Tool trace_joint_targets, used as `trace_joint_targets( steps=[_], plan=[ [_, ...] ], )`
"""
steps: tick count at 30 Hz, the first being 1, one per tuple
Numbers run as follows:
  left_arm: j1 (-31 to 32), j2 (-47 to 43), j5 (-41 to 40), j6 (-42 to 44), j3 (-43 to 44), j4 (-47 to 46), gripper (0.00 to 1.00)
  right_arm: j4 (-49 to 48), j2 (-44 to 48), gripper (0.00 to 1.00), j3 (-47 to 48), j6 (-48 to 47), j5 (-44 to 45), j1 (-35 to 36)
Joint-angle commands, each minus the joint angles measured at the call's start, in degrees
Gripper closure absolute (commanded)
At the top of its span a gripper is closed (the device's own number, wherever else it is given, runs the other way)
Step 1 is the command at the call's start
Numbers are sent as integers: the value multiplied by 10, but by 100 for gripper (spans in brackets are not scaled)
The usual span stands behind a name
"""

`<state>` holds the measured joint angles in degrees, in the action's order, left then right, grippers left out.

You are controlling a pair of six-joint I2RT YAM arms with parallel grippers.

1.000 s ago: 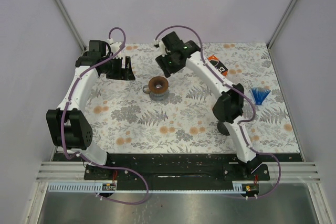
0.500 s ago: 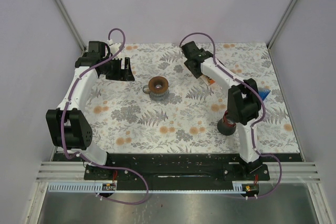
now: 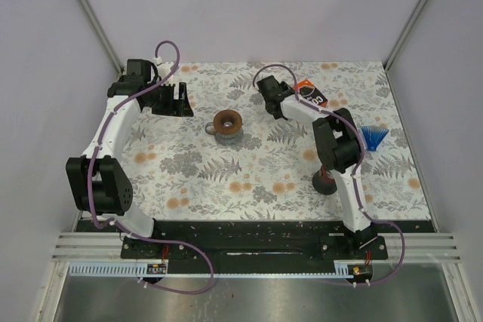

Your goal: Place the coffee filter in the dripper

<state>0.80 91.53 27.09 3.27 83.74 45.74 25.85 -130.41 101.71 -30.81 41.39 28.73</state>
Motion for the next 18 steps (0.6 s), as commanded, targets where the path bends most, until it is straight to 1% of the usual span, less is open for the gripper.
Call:
trace_joint_targets(
  steps=[1, 3, 4, 9, 12, 14, 18],
  plan=[
    [-4, -28, 16, 9, -4, -17, 20, -80, -7, 37, -14, -46, 35, -9],
    [-4, -27, 29, 9, -4, -19, 20, -94, -10, 41, -18, -57, 35, -11],
    [-6, -27, 34, 8, -4, -19, 20, -98, -13, 45, -18, -59, 33, -13],
    [-7, -29, 36, 7, -3, -18, 20, -97, -11, 84, -13, -60, 41, -17],
    [-7, -33, 33, 10, -5, -18, 20, -68, 20, 100, -9, -37, 30, -17],
    [-7, -35, 33, 13, -4, -17, 20, -28, 53, 100, 1, -2, 4, -17],
    [-7, -36, 36, 25, 12, -4, 20, 52, 138, 100, 20, 79, -104, -17]
  ],
)
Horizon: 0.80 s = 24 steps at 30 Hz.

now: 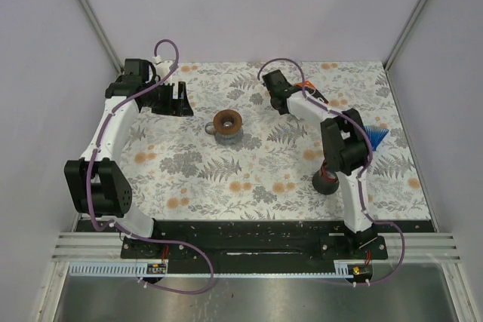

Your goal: Place the coffee filter in the dripper

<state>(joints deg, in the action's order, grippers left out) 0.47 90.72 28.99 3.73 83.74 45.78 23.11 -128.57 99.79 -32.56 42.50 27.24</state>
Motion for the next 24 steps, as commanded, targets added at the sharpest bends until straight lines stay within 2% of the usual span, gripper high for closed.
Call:
trace_joint_targets(
  steps=[1, 8, 11, 16, 24],
  plan=[
    [-4, -29, 22, 26, 20, 1, 20, 93, 141, 100, 44, 108, -148, -3],
    [7, -46, 41, 42, 76, 26, 21, 138, 255, 100, 43, 148, -304, 2],
    [45, -62, 11, 59, 107, 35, 20, 146, 290, 100, 34, 155, -365, 14],
    [118, -89, -25, 82, 153, 39, 13, 147, 341, 100, 13, 158, -456, 47],
    [196, -129, -41, 113, 179, 39, 14, 154, 362, 100, 5, 174, -522, 97]
  ],
)
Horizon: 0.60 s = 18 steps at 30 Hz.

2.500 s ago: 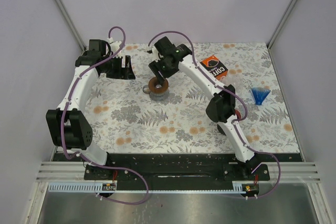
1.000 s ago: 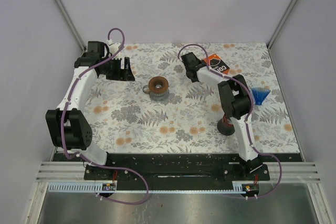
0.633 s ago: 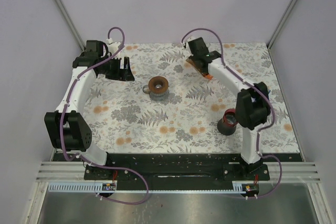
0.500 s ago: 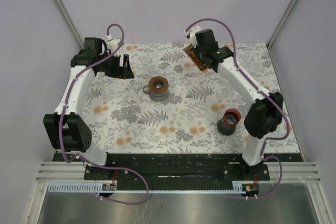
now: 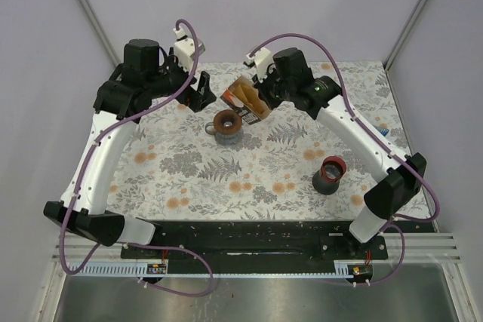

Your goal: Place the coffee filter in the dripper

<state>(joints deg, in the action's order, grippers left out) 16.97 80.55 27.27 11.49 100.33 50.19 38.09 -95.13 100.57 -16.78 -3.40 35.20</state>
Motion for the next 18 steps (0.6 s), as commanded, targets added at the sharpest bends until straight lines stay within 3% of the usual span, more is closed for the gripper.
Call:
trace_joint_targets(
  steps=[1, 6, 15, 18],
  plan=[
    [33, -29, -24, 38, 13, -4, 14, 4, 28, 100, -6, 12, -72, 22],
    [34, -11, -84, 10, 14, -6, 15, -6, 34, 100, -22, -1, -77, 44],
    [68, 22, -107, -16, -9, -13, 17, -15, 16, 100, -6, 32, -90, 57],
    [68, 31, -109, -25, -10, -16, 22, -25, 19, 100, -13, 32, -96, 58]
  ],
)
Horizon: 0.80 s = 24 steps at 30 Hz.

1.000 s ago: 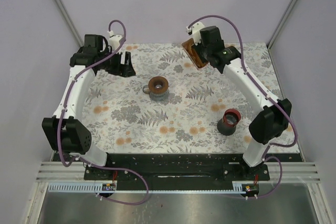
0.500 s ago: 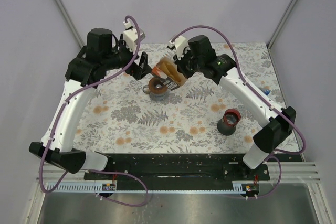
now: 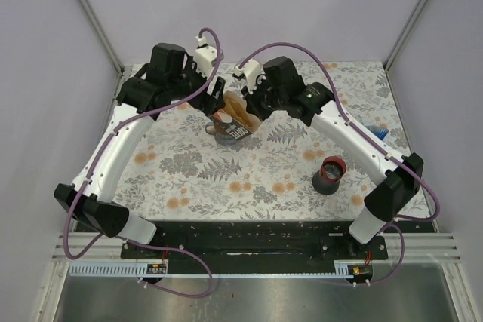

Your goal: Place the coffee filter in the dripper

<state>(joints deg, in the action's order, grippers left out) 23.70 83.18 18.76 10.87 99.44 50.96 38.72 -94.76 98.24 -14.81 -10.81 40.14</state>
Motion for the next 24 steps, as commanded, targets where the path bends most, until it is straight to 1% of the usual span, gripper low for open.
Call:
trace_joint_targets(
  steps=[1, 5, 7, 9, 13, 14, 15, 20, 24],
  plan=[
    [0, 8, -23, -19, -4, -23, 25, -33, 14, 100, 8, 14, -22, 8],
    [3, 9, -25, -13, -24, -24, 41, -38, 17, 100, 5, 14, -19, 7],
    [3, 8, -29, -10, -31, -23, 54, -43, 18, 100, 5, 14, -13, 8],
    [3, 6, -29, -9, -37, -24, 72, -46, 17, 100, 5, 16, -9, 8],
    [3, 1, -22, -14, -40, -25, 97, -55, 14, 100, 6, 23, -13, 8],
    [3, 0, -23, -16, -42, -28, 100, -58, 14, 100, 6, 27, -14, 8],
    [3, -1, -25, -20, -45, -31, 100, -60, 13, 96, 7, 31, -12, 7],
    [10, -17, -57, -40, -59, -54, 100, -91, 40, 59, 6, 60, -12, 8],
    [23, -32, -94, -51, -68, -72, 100, -159, 97, 55, -30, 88, -4, 9]
  ],
)
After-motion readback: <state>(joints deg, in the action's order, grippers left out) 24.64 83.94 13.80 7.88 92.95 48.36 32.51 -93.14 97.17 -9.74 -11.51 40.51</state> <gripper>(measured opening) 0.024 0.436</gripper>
